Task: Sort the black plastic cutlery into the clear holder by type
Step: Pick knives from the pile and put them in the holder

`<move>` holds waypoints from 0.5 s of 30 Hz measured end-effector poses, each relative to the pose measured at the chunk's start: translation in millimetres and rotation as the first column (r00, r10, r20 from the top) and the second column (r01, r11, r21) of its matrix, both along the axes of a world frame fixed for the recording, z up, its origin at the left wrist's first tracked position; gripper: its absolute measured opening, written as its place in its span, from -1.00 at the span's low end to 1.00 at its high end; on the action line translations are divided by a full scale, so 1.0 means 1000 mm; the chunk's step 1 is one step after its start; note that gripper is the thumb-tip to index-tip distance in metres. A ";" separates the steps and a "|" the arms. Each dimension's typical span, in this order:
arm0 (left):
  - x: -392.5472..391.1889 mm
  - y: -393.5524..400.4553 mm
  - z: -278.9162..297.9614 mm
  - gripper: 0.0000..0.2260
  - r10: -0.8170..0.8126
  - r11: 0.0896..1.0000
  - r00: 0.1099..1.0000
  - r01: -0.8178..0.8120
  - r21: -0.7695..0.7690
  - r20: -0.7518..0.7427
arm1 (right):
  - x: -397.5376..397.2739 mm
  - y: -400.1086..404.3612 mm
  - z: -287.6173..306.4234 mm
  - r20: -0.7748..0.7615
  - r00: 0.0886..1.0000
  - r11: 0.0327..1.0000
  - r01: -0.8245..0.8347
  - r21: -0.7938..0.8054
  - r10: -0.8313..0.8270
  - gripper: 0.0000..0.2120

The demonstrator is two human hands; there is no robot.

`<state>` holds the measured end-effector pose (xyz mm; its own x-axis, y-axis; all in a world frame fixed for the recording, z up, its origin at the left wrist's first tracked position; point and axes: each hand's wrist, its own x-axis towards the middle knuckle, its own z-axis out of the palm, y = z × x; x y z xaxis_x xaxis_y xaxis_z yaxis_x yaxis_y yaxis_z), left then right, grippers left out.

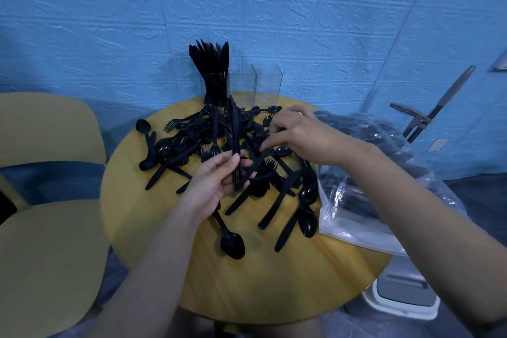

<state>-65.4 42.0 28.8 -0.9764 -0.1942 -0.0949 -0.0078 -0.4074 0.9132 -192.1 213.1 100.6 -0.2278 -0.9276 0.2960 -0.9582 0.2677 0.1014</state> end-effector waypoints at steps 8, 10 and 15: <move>0.004 0.002 0.001 -0.83 -0.099 0.990 0.995 0.098 -0.100 -0.003 | 0.004 -0.025 0.020 0.067 0.997 0.989 0.040 0.144 -0.050 -0.79; 0.005 0.002 0.001 -0.84 -0.114 0.987 0.993 0.113 -0.110 -0.005 | 0.005 -0.032 0.024 0.058 0.995 0.981 0.070 0.179 -0.081 -0.81; 0.006 0.002 0.000 -0.80 -0.202 0.970 0.979 0.202 -0.136 0.012 | 0.004 -0.034 0.019 0.142 0.988 0.994 0.038 0.101 -0.052 -0.83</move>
<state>-59.8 44.2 29.1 -0.9968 -0.0035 -0.0798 -0.0759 -0.2697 0.9600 -188.5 179.0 119.5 -0.3040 -0.9381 0.1657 -0.9517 0.3068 -0.0090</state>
